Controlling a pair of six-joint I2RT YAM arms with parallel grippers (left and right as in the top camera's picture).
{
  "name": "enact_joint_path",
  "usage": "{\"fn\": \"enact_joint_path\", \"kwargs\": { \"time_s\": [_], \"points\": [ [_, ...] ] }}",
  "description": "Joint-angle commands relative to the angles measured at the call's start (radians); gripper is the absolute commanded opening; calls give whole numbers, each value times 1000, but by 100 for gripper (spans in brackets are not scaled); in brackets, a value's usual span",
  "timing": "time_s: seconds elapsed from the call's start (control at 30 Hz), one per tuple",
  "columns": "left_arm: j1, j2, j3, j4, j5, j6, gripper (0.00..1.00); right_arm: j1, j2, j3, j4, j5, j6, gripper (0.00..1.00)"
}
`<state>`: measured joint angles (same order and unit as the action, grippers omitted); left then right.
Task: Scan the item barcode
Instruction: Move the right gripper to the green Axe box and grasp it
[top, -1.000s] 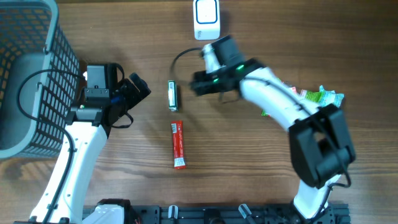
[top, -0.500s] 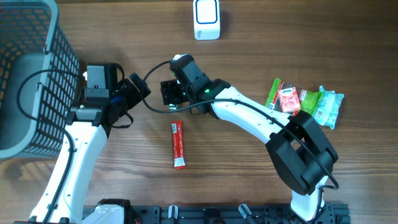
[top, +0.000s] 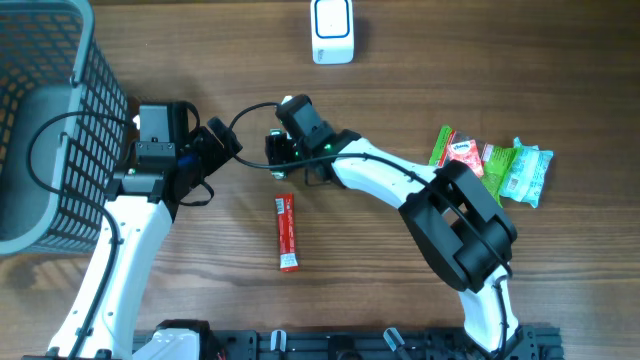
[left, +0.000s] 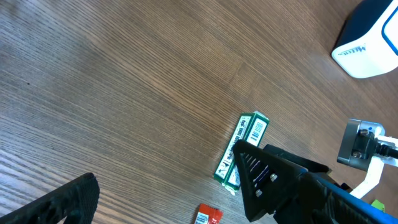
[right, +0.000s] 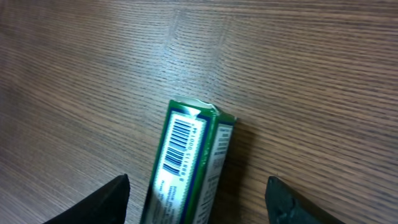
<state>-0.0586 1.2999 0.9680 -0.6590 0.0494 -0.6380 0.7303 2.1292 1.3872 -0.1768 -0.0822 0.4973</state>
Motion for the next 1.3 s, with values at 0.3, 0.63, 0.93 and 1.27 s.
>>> {"fn": "enact_joint_path", "kwargs": {
  "time_s": [0.3,0.63,0.93,1.27],
  "points": [
    [5,6,2,3,-10,5,100,-18,-40,-8,25,-119,-28,63],
    [5,6,2,3,-10,5,100,-103,-90,-8,-41,-229,-105,68],
    [5,6,2,91,-16,-18,100,-100,-90,-8,-57,-231,-100,70],
    [244,6,2,63,-33,-77,100,-9,-64,-8,-42,-72,-104,68]
  ]
}}
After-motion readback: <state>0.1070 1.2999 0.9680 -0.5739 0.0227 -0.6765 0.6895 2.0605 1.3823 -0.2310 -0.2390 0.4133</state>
